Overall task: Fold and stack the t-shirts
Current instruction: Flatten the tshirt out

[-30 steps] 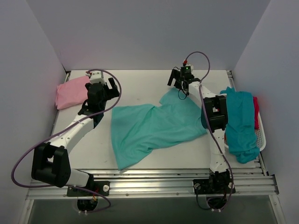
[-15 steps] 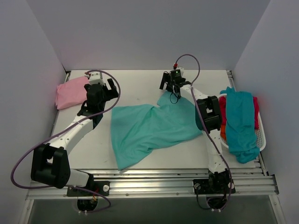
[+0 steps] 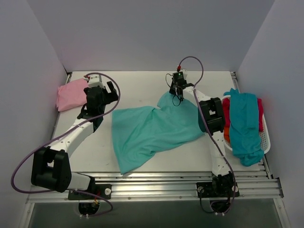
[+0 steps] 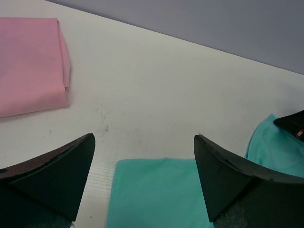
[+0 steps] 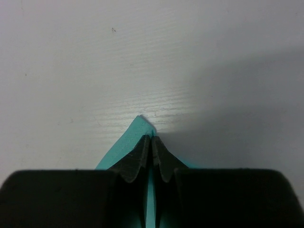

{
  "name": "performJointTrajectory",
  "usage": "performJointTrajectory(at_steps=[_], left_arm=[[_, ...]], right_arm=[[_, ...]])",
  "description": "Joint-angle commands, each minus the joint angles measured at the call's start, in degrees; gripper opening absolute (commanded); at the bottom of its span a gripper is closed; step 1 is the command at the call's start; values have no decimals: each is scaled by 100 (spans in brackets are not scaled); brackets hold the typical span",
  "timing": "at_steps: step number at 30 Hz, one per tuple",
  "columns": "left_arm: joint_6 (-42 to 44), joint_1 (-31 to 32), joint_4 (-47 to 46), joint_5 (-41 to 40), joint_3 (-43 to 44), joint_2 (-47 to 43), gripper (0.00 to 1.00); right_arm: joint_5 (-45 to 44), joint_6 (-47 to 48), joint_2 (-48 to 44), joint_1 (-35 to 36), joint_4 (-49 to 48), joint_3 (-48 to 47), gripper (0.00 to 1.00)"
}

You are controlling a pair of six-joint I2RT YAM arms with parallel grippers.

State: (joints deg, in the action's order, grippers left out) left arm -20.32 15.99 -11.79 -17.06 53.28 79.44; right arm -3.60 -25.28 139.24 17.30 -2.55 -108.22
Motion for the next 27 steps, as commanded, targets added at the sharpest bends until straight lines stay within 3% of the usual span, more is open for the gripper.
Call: performJointTrajectory(at_steps=[1,7,13,17,27], left_arm=[[-78,-61,-201,141,60,-25,94],[-270,-210,851,-122,701,633,94],[-728,-614,1688,1256,1527,1960,94],[-912,-579,2128,1425,1879,2724,94],[-1176,-474,2234,1390,1300,2357,94]], right_arm=[[-308,137,148,28,624,47,0],[-563,102,-404,37,571,284,0],[-625,67,-1039,28,457,504,0],[-546,14,-1250,45,325,723,0],[-449,-56,-1320,1,105,996,0]])
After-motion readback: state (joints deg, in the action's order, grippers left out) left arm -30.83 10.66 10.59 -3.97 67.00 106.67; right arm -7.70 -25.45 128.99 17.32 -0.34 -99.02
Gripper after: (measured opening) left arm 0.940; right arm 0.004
